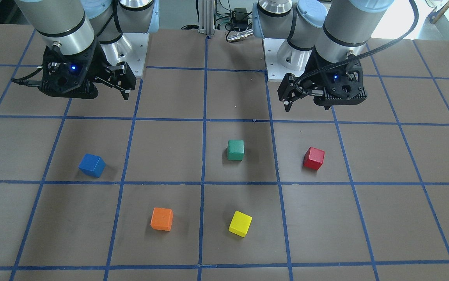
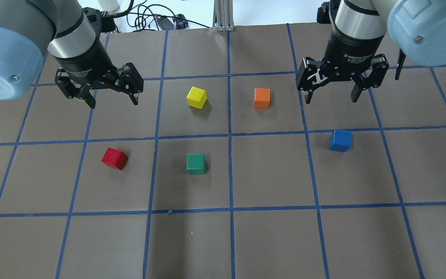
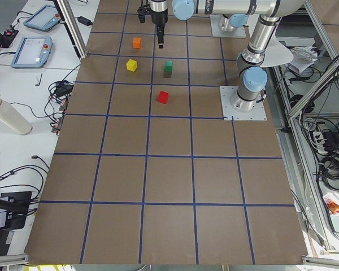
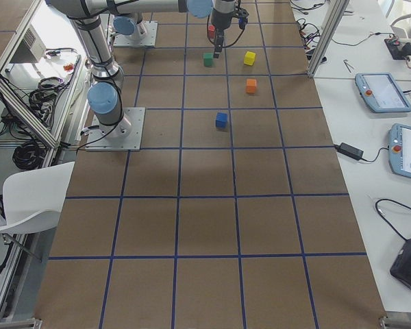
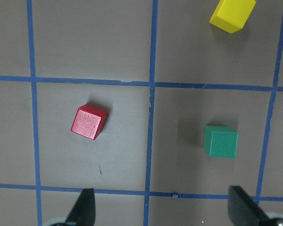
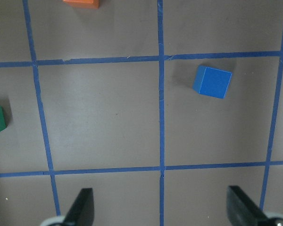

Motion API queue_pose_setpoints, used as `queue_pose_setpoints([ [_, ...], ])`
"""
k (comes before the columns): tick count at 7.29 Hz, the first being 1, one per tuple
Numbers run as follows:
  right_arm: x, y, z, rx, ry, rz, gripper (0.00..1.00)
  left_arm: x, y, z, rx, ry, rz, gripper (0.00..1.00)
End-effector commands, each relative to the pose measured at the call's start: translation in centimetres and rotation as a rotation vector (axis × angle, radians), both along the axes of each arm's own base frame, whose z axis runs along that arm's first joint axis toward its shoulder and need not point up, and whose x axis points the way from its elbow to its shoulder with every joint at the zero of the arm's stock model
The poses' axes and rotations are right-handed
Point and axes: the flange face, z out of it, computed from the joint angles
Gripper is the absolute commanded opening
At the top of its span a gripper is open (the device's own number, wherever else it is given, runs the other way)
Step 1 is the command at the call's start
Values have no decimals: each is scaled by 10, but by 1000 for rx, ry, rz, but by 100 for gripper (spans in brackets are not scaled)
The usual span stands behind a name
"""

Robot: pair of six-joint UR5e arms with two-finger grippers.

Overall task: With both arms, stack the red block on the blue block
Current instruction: 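Move the left gripper down toward the red cube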

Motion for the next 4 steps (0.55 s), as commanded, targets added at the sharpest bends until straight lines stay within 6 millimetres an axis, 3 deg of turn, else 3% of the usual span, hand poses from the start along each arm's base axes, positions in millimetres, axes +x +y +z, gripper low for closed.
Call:
queue_pose_setpoints([
  [1,1,0,-1,4,-7,3,100,5,-4,-2,3,3,1,100],
  [4,2,-2,-3,6,-16,-2,100,22,-9,-7,9,-2,31,100],
])
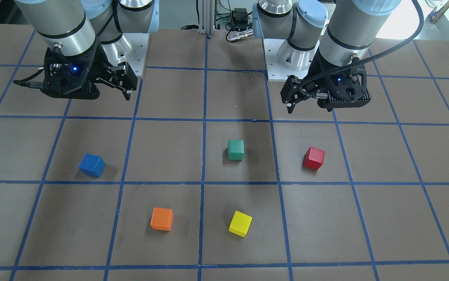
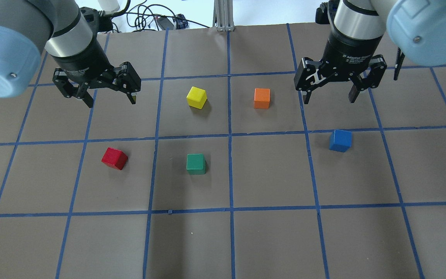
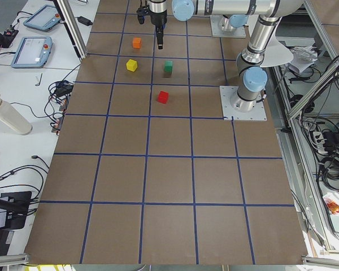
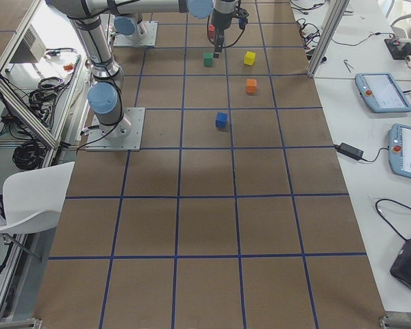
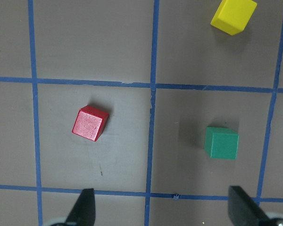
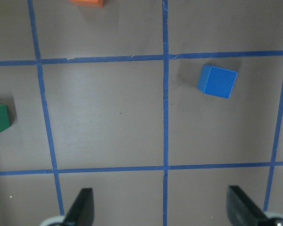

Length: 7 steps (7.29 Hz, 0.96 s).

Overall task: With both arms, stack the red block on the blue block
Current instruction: 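Move the left gripper down toward the red cube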

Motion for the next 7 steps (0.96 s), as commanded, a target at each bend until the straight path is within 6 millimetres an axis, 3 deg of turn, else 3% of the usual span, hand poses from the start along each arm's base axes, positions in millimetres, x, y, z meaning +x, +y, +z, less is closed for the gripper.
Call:
queue_pose_setpoints([
  [1,0,0,0,0,-1,-6,100,36,-13,-8,9,1,68,100],
  [3,-1,-1,-2,6,9,-7,100,98,-22,-24,39,15,41,100],
  [5,-1,-1,-5,10,11,-8,100,112,-25,-78,32,13,36,100],
  [7,-1,-2,-9,15,12,-12,100,117,-17,-131,56,-32,-91,100],
])
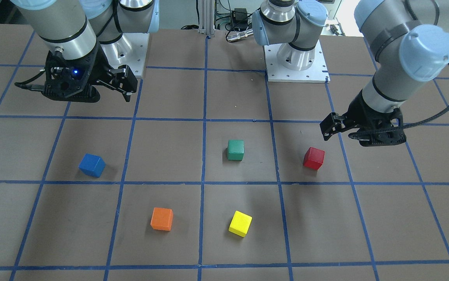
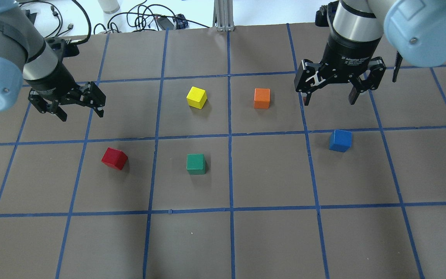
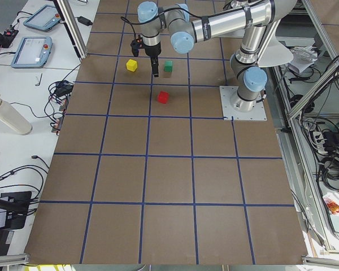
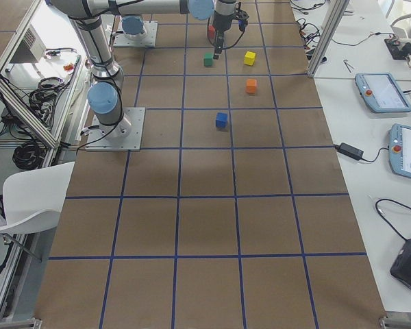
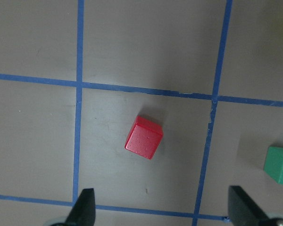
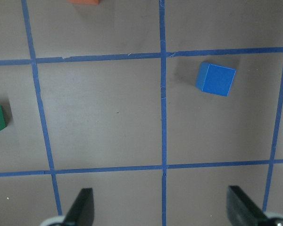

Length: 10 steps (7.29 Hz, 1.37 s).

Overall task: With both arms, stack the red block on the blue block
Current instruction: 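Lower the left gripper over the red cube and close on it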

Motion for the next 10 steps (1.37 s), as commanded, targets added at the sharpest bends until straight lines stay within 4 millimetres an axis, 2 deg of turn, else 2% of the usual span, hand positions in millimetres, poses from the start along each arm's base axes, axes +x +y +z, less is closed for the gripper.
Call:
queue_pose_setpoints([
  [1,0,0,-4,8,1,-3,100,5,8,-54,23,-37,-107,100],
  [4,1,0,-7,13,-6,-2,100,1,18,-118,86,-2,-174,100],
  [8,1,3,-20,40,-5,-3,100,2,11,-165,149,29,-254,100],
  [9,0,3,-20,40,-2,-2,100,0,9,-174,158,33,-269,94],
  [10,0,3,-20,39,-2,9,100,-1,8,-177,164,32,-274,55],
])
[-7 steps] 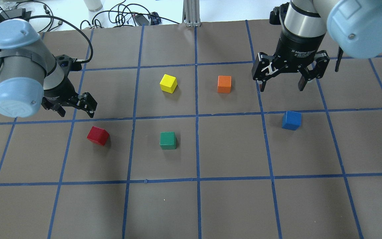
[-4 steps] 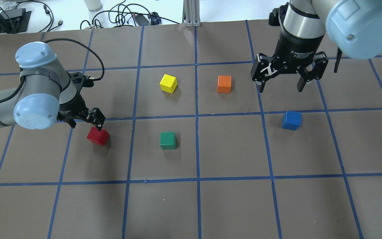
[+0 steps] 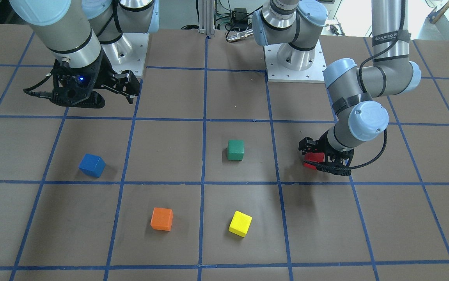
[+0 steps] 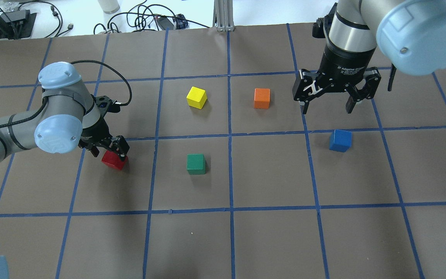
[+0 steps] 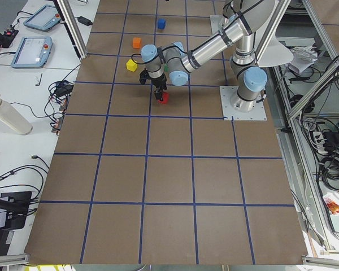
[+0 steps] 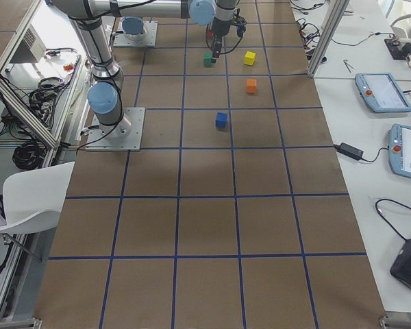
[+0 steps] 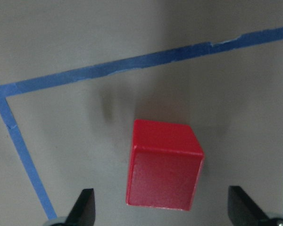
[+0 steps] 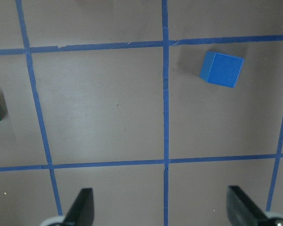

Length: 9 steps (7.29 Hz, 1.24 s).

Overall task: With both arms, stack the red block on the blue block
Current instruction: 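Lower the left gripper over the red cube and close on it, then lift the red cube and carry it toward the table centre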

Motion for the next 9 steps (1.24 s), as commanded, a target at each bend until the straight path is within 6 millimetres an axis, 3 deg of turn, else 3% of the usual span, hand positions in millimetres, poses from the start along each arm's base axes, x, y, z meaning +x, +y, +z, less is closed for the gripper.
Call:
queue_pose_setpoints([
  [1,0,-2,1,-16,1,10,100,-1,-2,-7,9,-2,-14,16],
  [2,0,-2,1,-16,3,11,100,-1,-5,-4,-1,-8,-13,0],
  [3,0,-2,1,-17,3,12,100,-2,-8,4,-18,-11,-18,0],
  [5,-1,-2,1,-19,5,11,100,-25,-26,53,-44,-18,-54,0],
  [8,-6,-5,4,-30,7,7,100,-111,-57,140,9,30,67,0],
  [9,-8,-6,5,-31,7,5,100,-140,-60,153,-10,54,125,0],
])
